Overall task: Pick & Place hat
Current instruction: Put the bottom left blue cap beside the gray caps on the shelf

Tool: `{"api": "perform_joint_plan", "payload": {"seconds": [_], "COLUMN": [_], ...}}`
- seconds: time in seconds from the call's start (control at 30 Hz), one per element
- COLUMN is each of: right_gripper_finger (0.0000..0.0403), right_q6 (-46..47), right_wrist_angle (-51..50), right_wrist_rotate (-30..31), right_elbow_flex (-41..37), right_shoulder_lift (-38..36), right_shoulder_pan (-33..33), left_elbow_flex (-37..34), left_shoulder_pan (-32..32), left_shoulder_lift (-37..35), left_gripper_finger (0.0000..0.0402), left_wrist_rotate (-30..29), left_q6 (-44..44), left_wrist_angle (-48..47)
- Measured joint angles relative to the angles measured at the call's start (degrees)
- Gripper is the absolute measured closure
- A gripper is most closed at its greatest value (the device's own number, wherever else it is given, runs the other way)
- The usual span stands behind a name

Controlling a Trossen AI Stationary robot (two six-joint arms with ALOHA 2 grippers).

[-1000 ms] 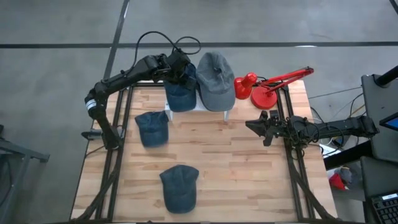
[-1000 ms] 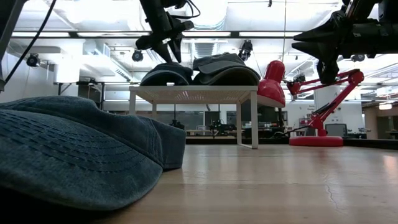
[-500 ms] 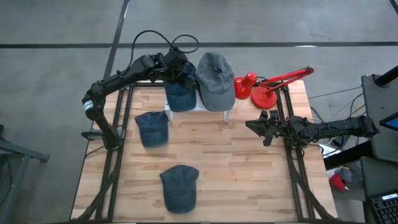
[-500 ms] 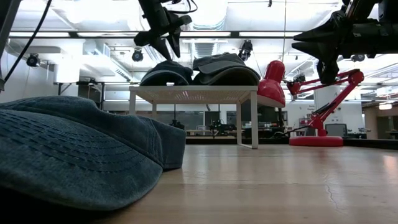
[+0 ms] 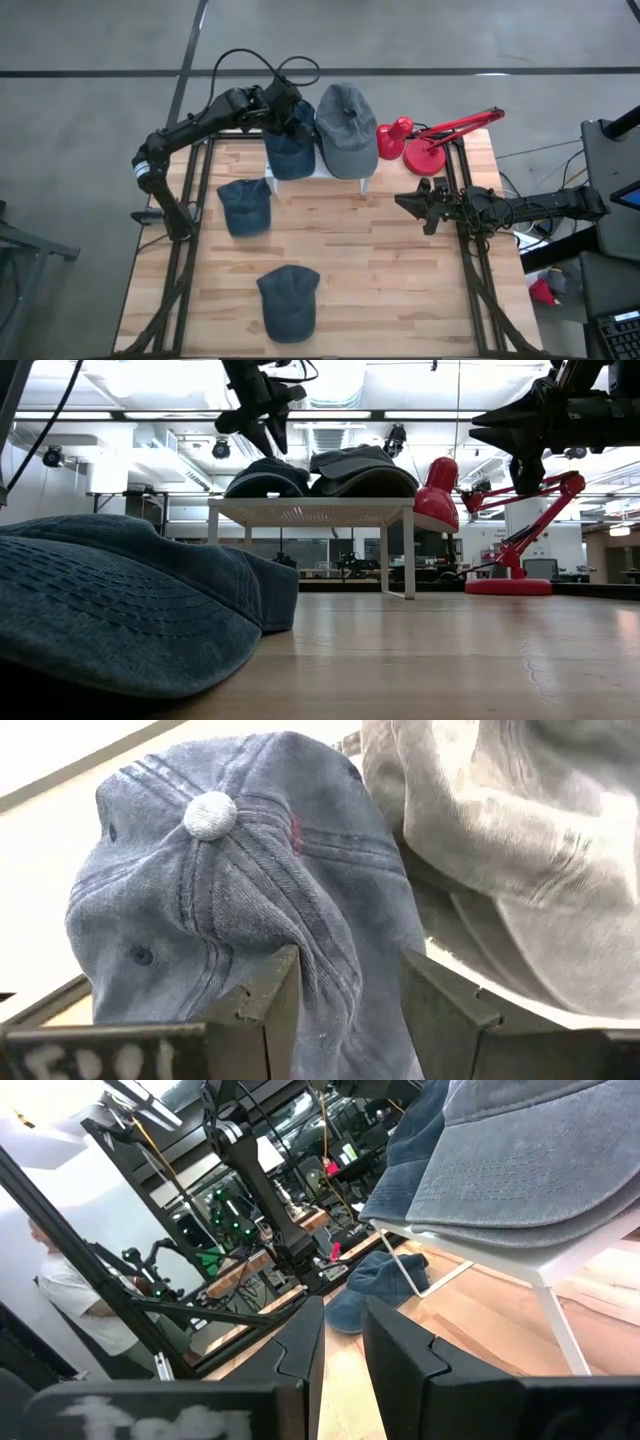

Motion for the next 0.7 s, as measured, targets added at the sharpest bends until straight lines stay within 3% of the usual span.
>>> {"api": "perform_joint_plan", "payload": {"seconds": [0.2, 0.7], "right_gripper_finger": [0.0335, 0.0335], "right_q6": [0.0, 0.0], "right_wrist_angle": [0.0, 0.0], "right_wrist_rotate": [0.0, 0.0], "right_elbow_flex": [0.0, 0.0], "right_shoulder_lift": [0.0, 0.0], "right_shoulder_pan": [0.0, 0.0], "left_elbow_flex": [0.0, 0.0], "left_shoulder_pan": [-0.1, -0.4], "left_shoulder_lift": [0.0, 0.0], "left_gripper_finger": [0.0243, 0.0241], "left_wrist_rotate": [0.0, 0.0], "left_q6": [7.1, 12.1], "left_wrist_angle": [-0.3, -0.3]}}
